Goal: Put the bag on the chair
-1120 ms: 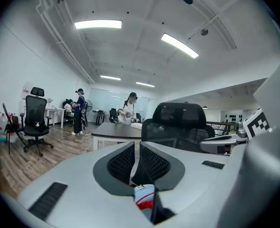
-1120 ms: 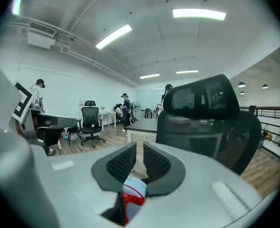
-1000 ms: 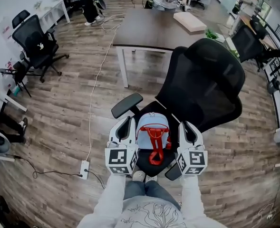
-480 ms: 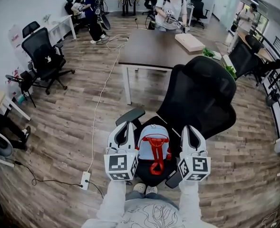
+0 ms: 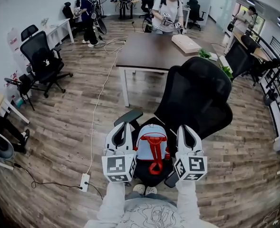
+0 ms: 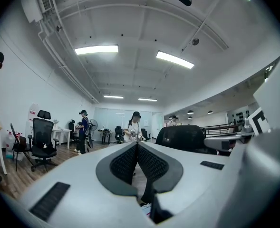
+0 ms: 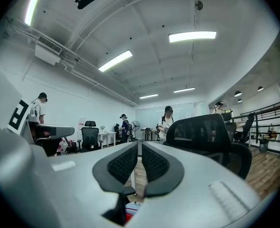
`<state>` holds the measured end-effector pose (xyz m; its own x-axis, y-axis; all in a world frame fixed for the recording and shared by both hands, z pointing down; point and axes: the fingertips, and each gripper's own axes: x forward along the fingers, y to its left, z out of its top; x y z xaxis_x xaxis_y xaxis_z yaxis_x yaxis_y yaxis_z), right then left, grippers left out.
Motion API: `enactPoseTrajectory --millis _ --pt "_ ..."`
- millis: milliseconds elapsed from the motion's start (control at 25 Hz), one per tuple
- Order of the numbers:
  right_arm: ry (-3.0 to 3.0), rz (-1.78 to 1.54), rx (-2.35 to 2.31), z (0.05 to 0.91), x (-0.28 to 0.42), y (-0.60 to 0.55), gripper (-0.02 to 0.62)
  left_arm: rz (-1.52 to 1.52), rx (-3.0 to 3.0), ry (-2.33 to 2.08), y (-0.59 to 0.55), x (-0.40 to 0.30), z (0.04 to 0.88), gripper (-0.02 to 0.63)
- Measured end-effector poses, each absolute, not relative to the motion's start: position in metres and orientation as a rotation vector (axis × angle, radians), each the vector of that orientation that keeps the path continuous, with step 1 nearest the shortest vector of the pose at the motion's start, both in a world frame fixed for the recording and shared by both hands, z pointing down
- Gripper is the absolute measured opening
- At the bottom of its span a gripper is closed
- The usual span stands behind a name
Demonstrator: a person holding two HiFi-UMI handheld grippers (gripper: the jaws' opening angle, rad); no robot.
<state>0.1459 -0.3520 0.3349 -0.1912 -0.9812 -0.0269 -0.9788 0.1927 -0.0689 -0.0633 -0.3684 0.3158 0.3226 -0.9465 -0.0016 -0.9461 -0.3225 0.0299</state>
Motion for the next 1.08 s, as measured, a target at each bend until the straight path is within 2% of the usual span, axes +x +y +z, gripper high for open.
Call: enactPoseTrajectory --millis 1080 --pt "2.397 -0.107 -1.958 0.348 0.144 -0.352 0.025 0.012 2.559 -1.798 -0.368 -0.060 0.324 0.006"
